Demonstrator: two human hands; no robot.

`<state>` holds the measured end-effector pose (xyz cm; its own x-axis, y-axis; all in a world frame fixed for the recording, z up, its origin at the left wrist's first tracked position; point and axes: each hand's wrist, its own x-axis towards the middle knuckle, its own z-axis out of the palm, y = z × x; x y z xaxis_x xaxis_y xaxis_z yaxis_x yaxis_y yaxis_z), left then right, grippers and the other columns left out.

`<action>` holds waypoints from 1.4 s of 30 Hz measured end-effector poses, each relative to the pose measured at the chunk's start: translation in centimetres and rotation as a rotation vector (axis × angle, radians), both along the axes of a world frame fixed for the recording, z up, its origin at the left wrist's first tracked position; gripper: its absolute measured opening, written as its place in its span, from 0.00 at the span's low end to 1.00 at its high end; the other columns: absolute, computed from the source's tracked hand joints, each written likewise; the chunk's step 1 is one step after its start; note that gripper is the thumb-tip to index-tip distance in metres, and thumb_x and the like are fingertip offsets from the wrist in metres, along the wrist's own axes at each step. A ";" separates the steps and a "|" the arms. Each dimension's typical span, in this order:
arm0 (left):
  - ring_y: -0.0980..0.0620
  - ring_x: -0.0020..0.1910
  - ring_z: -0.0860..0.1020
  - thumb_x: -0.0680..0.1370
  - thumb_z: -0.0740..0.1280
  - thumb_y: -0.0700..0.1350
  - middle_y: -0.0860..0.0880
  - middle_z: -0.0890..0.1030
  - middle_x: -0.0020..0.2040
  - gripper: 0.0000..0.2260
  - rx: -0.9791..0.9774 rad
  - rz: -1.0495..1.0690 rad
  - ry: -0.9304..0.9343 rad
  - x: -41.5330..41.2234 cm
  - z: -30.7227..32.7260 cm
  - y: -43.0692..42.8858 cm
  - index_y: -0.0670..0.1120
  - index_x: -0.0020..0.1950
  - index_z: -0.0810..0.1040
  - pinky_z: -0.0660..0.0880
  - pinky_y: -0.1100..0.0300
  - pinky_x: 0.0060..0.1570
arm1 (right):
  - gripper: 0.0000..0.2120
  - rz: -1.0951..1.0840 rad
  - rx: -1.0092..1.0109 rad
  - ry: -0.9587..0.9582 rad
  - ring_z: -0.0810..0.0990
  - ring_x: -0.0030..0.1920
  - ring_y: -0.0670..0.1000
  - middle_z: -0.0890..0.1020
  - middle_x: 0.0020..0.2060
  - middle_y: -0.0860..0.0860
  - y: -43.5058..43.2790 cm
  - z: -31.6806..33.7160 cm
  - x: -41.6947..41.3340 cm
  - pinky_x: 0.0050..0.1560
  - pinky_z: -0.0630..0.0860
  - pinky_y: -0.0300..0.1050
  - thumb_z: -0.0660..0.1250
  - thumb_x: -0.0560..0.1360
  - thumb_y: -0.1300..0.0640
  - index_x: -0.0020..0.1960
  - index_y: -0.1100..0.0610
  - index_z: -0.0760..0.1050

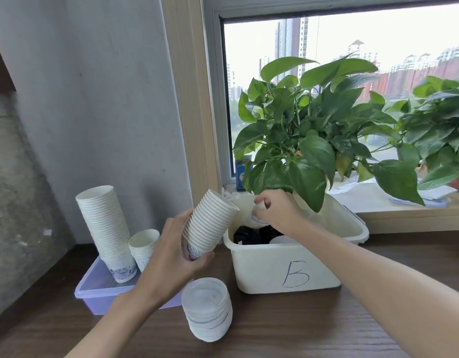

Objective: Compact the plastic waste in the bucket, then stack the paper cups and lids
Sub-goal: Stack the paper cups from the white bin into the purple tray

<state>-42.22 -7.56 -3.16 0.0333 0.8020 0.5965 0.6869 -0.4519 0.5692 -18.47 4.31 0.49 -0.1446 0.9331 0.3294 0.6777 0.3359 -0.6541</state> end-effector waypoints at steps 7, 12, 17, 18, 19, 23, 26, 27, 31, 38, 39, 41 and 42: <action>0.64 0.61 0.72 0.67 0.79 0.46 0.59 0.71 0.60 0.39 -0.005 0.018 0.017 0.0 0.3 -0.6 0.73 0.65 0.61 0.68 0.76 0.53 | 0.15 -0.010 0.191 0.231 0.75 0.39 0.51 0.80 0.41 0.49 -2.3 2.9 0.4 0.37 0.71 0.44 0.68 0.71 0.65 0.55 0.51 0.75; 0.62 0.59 0.73 0.68 0.78 0.45 0.56 0.72 0.59 0.38 -0.018 0.022 0.028 0.0 0.8 -1.4 0.74 0.63 0.60 0.69 0.75 0.52 | 0.16 0.074 0.245 0.446 0.76 0.35 0.44 0.81 0.36 0.44 -4.8 6.0 0.5 0.36 0.71 0.34 0.68 0.71 0.66 0.56 0.53 0.71; 0.64 0.57 0.72 0.68 0.78 0.45 0.56 0.71 0.58 0.38 -0.001 0.020 0.031 0.5 1.7 -2.2 0.74 0.63 0.60 0.69 0.75 0.50 | 0.15 0.208 0.260 0.526 0.80 0.37 0.38 0.81 0.38 0.39 -8.0 7.8 -0.1 0.37 0.75 0.32 0.69 0.71 0.68 0.57 0.61 0.75; 0.64 0.57 0.73 0.68 0.78 0.45 0.56 0.71 0.58 0.38 0.006 0.019 0.026 0.8 1.9 -2.5 0.74 0.63 0.60 0.70 0.75 0.49 | 0.16 0.251 0.236 0.535 0.80 0.35 0.39 0.82 0.37 0.42 -8.6 8.0 -0.3 0.36 0.74 0.32 0.69 0.71 0.68 0.58 0.61 0.74; 0.64 0.57 0.73 0.69 0.78 0.45 0.56 0.71 0.59 0.37 0.011 0.017 0.013 0.9 2.1 -2.7 0.73 0.63 0.60 0.71 0.75 0.48 | 0.16 0.290 0.205 0.540 0.79 0.34 0.39 0.83 0.36 0.45 -9.2 8.1 -0.4 0.35 0.74 0.32 0.69 0.72 0.69 0.58 0.61 0.73; 0.65 0.58 0.73 0.69 0.78 0.44 0.56 0.71 0.60 0.37 0.024 0.005 0.004 1.3 2.6 -3.4 0.69 0.65 0.62 0.69 0.78 0.49 | 0.15 0.383 0.122 0.518 0.75 0.35 0.51 0.81 0.37 0.64 -10.4 8.2 -0.4 0.39 0.71 0.44 0.68 0.74 0.67 0.58 0.56 0.73; 0.66 0.59 0.72 0.68 0.79 0.44 0.54 0.71 0.61 0.37 0.020 -0.008 0.037 1.4 3.0 -3.8 0.64 0.69 0.62 0.67 0.78 0.52 | 0.13 0.416 0.097 0.475 0.78 0.40 0.53 0.85 0.40 0.57 -10.7 8.2 -0.3 0.43 0.73 0.43 0.69 0.75 0.63 0.58 0.55 0.75; 0.67 0.60 0.72 0.69 0.79 0.44 0.55 0.71 0.62 0.37 0.024 -0.013 0.038 1.5 3.1 -3.9 0.63 0.69 0.63 0.67 0.78 0.52 | 0.12 0.401 0.107 0.465 0.80 0.43 0.51 0.86 0.41 0.51 -10.8 8.2 -0.3 0.47 0.75 0.41 0.68 0.75 0.61 0.59 0.54 0.76; 0.66 0.60 0.72 0.69 0.79 0.43 0.57 0.71 0.62 0.38 0.053 -0.030 0.006 1.9 3.5 -4.2 0.67 0.67 0.62 0.68 0.77 0.53 | 0.10 0.346 0.126 0.483 0.80 0.53 0.46 0.84 0.48 0.47 -11.0 8.0 -0.5 0.58 0.76 0.46 0.63 0.79 0.58 0.58 0.55 0.79; 0.60 0.63 0.74 0.65 0.75 0.53 0.56 0.73 0.64 0.36 0.008 -0.059 -0.018 2.4 2.7 -4.3 0.65 0.70 0.64 0.74 0.61 0.59 | 0.17 0.333 -0.034 0.582 0.76 0.60 0.47 0.77 0.60 0.50 -10.8 6.3 -0.3 0.58 0.74 0.40 0.65 0.79 0.55 0.67 0.54 0.70; 0.61 0.63 0.74 0.65 0.74 0.54 0.57 0.73 0.64 0.37 0.000 -0.053 -0.009 2.4 2.6 -4.3 0.66 0.71 0.63 0.73 0.62 0.59 | 0.18 0.339 -0.049 0.578 0.77 0.60 0.47 0.77 0.60 0.50 -10.8 6.2 -0.1 0.59 0.74 0.40 0.65 0.79 0.55 0.68 0.54 0.70; 0.62 0.63 0.74 0.66 0.73 0.54 0.57 0.74 0.64 0.37 -0.019 -0.043 0.022 2.6 2.5 -4.1 0.66 0.72 0.62 0.73 0.62 0.60 | 0.18 0.353 -0.064 0.558 0.77 0.60 0.46 0.78 0.59 0.49 -10.9 5.8 0.4 0.61 0.74 0.41 0.65 0.79 0.55 0.68 0.55 0.69; 0.61 0.63 0.74 0.67 0.74 0.52 0.57 0.75 0.64 0.38 -0.026 -0.041 0.031 2.7 2.3 -3.9 0.66 0.72 0.62 0.74 0.60 0.60 | 0.17 0.353 -0.070 0.540 0.77 0.59 0.46 0.78 0.59 0.48 -10.9 5.5 0.7 0.61 0.73 0.40 0.64 0.79 0.55 0.67 0.54 0.69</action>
